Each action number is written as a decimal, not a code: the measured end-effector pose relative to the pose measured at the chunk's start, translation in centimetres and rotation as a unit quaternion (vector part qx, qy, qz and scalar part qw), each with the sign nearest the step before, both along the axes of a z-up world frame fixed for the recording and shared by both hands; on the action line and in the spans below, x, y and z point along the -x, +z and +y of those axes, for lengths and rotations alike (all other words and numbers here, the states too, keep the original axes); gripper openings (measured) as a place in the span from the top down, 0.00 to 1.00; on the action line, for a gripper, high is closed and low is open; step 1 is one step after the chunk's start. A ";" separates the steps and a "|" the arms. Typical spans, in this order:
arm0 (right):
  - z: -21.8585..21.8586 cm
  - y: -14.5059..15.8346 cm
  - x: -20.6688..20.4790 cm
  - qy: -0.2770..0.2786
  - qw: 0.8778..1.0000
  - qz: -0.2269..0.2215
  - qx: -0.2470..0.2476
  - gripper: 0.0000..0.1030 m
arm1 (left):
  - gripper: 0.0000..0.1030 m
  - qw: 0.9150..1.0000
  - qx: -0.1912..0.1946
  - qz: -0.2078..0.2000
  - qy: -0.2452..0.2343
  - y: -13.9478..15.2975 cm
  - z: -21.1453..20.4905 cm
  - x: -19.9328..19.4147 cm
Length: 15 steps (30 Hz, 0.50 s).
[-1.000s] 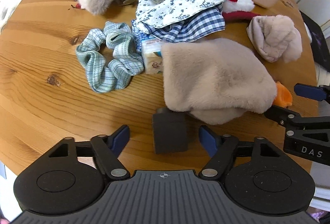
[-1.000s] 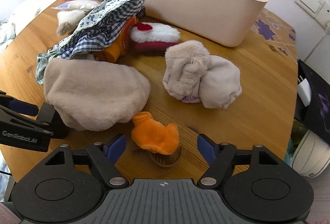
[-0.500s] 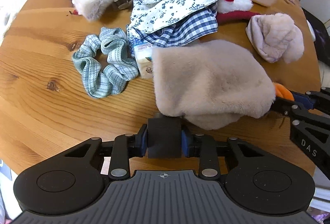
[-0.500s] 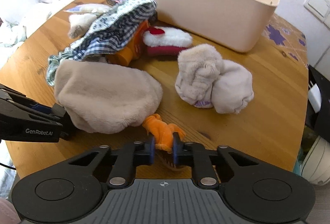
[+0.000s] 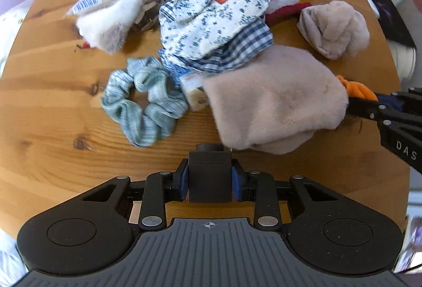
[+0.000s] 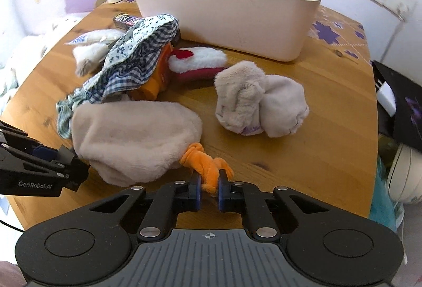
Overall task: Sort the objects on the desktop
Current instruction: 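Grasp the orange toy with the right gripper while the left gripper grasps the black eraser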
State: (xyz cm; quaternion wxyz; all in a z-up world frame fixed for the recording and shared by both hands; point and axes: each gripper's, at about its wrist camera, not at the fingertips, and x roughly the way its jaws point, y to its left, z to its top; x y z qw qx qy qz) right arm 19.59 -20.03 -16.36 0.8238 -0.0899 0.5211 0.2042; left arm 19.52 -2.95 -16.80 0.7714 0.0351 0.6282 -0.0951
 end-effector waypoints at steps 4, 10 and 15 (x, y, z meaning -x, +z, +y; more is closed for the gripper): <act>0.8 0.9 0.8 -0.021 1.000 -0.007 -0.002 0.89 | 0.69 1.000 0.009 -0.005 -0.016 1.0 1.9 -1.1; 1.2 2.7 0.6 -0.062 0.998 -0.026 -0.003 0.89 | 0.69 0.999 0.021 -0.024 -0.037 2.8 3.4 -1.6; 1.4 4.4 -0.1 -0.090 0.995 -0.045 -0.002 0.89 | 0.69 0.997 0.030 -0.046 -0.045 3.4 4.5 -3.3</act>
